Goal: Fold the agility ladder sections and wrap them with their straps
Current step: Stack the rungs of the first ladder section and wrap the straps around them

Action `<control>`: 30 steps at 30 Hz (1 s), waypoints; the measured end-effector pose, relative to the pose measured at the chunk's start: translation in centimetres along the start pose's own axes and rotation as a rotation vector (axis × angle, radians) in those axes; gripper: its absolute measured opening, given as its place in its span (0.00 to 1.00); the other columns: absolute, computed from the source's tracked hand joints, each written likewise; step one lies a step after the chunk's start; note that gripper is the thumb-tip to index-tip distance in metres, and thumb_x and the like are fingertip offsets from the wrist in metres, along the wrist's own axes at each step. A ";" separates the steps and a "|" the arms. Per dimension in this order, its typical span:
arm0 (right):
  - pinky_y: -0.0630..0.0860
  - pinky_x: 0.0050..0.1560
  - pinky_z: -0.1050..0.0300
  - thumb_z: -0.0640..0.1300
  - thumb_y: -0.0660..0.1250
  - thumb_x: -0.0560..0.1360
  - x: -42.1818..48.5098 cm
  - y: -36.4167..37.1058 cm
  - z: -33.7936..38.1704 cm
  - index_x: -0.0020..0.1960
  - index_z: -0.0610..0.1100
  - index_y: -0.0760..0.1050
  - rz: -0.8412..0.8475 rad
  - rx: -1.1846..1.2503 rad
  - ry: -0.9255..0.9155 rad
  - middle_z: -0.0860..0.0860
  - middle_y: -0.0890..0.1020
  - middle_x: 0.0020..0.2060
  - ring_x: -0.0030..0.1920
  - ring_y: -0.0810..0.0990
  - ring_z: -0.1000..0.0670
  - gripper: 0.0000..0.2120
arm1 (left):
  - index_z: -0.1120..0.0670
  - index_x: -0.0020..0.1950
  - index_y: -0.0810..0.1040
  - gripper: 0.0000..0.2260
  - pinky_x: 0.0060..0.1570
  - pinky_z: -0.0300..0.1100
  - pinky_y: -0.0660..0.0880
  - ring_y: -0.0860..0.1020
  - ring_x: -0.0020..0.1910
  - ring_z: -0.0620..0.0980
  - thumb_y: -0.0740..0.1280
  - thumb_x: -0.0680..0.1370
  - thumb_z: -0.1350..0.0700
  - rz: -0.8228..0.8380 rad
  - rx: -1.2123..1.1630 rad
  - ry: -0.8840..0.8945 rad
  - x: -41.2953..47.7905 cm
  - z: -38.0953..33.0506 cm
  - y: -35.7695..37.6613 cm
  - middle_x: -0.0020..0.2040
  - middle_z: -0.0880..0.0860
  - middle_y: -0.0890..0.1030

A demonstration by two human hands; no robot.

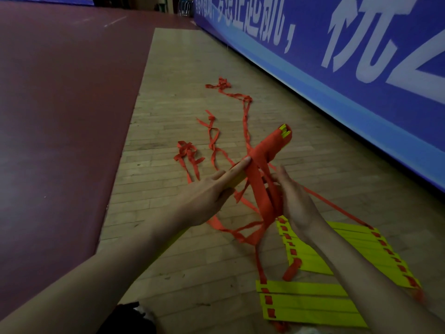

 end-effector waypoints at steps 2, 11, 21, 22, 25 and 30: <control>0.76 0.40 0.64 0.45 0.63 0.79 0.1 -0.1 0.0 0.46 0.45 0.79 0.009 -0.004 0.014 0.52 0.83 0.38 0.40 0.80 0.52 0.07 | 0.33 0.75 0.38 0.29 0.46 0.55 0.77 0.78 0.47 0.56 0.52 0.81 0.49 0.001 0.030 0.012 0.2 0.2 0.3 0.65 0.52 0.71; 0.71 0.38 0.59 0.37 0.70 0.74 -1.2 -1.5 4.9 0.40 0.47 0.70 -0.147 -0.669 -0.472 0.48 0.79 0.34 0.35 0.77 0.52 0.10 | 0.33 0.73 0.33 0.26 0.30 0.52 0.77 0.76 0.32 0.53 0.44 0.79 0.44 -0.065 0.213 0.107 -0.2 -0.4 -0.6 0.57 0.52 0.72; 0.79 0.34 0.60 0.43 0.65 0.72 -1.2 1.4 1.5 0.52 0.46 0.77 0.195 0.039 0.070 0.55 0.81 0.29 0.28 0.78 0.57 0.09 | 0.33 0.74 0.35 0.26 0.35 0.53 0.77 0.78 0.37 0.55 0.44 0.79 0.43 -0.056 0.170 0.134 -0.4 -0.9 -1.0 0.63 0.53 0.72; 0.78 0.34 0.61 0.43 0.64 0.73 -1.3 1.4 1.3 0.50 0.44 0.77 0.205 0.055 0.087 0.55 0.80 0.28 0.27 0.78 0.57 0.07 | 0.33 0.74 0.36 0.26 0.37 0.54 0.77 0.78 0.38 0.55 0.44 0.79 0.43 -0.047 0.154 0.135 -0.4 -0.8 -0.9 0.63 0.53 0.72; 0.76 0.34 0.61 0.43 0.67 0.72 -1.2 1.2 1.0 0.45 0.43 0.79 0.200 -0.012 0.070 0.53 0.82 0.31 0.29 0.78 0.56 0.05 | 0.32 0.74 0.37 0.27 0.40 0.54 0.77 0.78 0.41 0.55 0.45 0.78 0.42 -0.013 0.124 0.131 -0.5 -0.6 -0.6 0.63 0.51 0.72; 0.76 0.41 0.66 0.40 0.64 0.75 -1.0 1.3 1.2 0.47 0.43 0.79 0.185 0.057 0.003 0.53 0.83 0.38 0.39 0.80 0.58 0.06 | 0.35 0.75 0.41 0.29 0.44 0.52 0.77 0.74 0.37 0.47 0.55 0.82 0.50 -0.001 0.032 0.088 -0.5 -0.6 -0.9 0.70 0.49 0.70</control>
Point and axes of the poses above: each hand's wrist, its own x-axis towards the middle knuckle, its own y-axis out of the palm, z = x × y, the point moved 10 cm from there along x, towards the middle knuckle
